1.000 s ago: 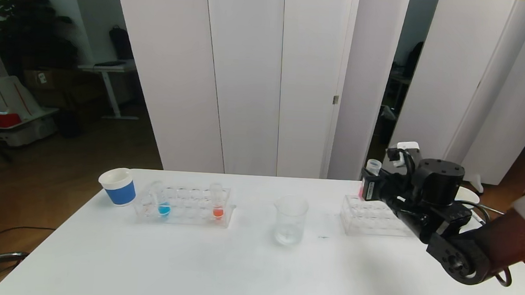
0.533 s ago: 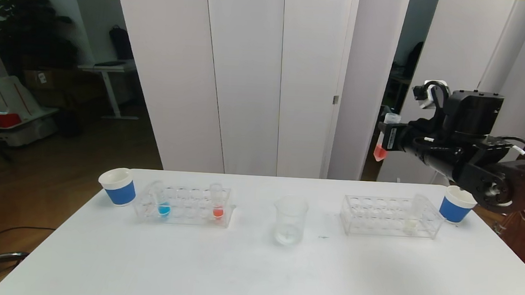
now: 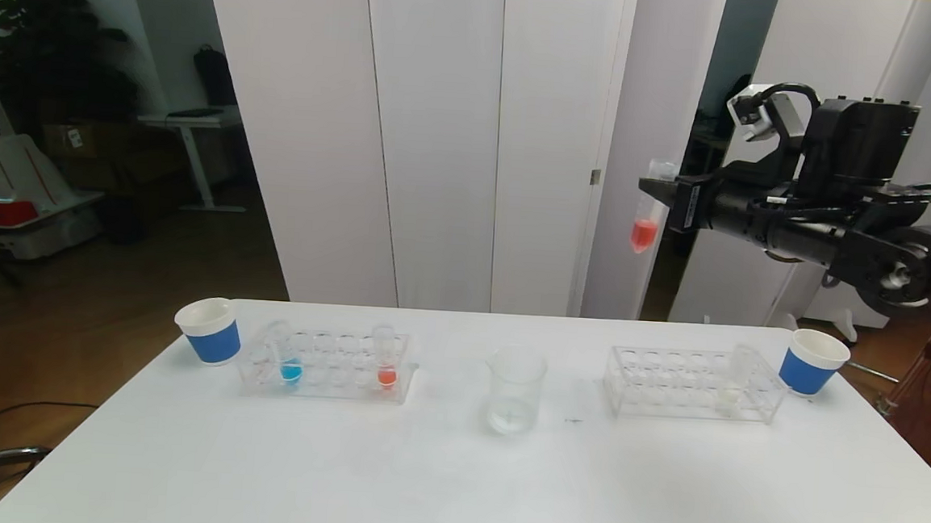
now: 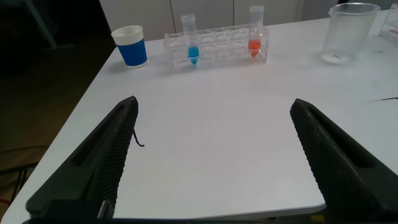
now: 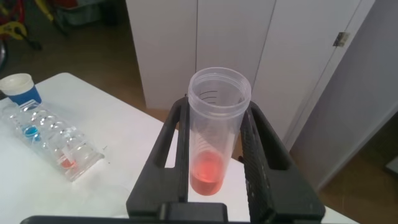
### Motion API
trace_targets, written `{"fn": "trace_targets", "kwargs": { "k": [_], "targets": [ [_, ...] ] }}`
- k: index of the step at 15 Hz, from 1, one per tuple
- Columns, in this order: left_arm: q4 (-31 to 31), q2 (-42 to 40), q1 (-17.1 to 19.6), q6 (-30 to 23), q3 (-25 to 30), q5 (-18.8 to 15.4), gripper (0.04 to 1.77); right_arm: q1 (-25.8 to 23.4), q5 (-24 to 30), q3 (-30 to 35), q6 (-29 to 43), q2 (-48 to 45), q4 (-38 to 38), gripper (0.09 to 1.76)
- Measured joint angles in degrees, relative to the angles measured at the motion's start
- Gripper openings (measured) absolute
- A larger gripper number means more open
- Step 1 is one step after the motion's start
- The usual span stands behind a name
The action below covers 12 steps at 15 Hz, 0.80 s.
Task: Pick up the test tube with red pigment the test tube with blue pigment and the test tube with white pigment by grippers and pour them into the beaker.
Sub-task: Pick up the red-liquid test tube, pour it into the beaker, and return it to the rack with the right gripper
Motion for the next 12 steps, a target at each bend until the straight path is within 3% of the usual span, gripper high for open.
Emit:
{"fn": "trace_targets", "kwargs": {
  "k": [2,7,12],
  "targets": [
    [0.0,0.0,0.0,0.0,0.0,0.0,1.75,0.2,3.6,0.0,-4.7,0.9,-2.5,0.58],
    [0.0,0.0,0.0,0.0,0.0,0.0,1.75,1.0,5.6,4.7,-10.4,6.3,-22.1,0.58],
    [0.0,0.0,0.0,0.0,0.0,0.0,1.75,3.1,9.3,13.2,-21.0,6.3,-23.6,0.58]
  ]
}}
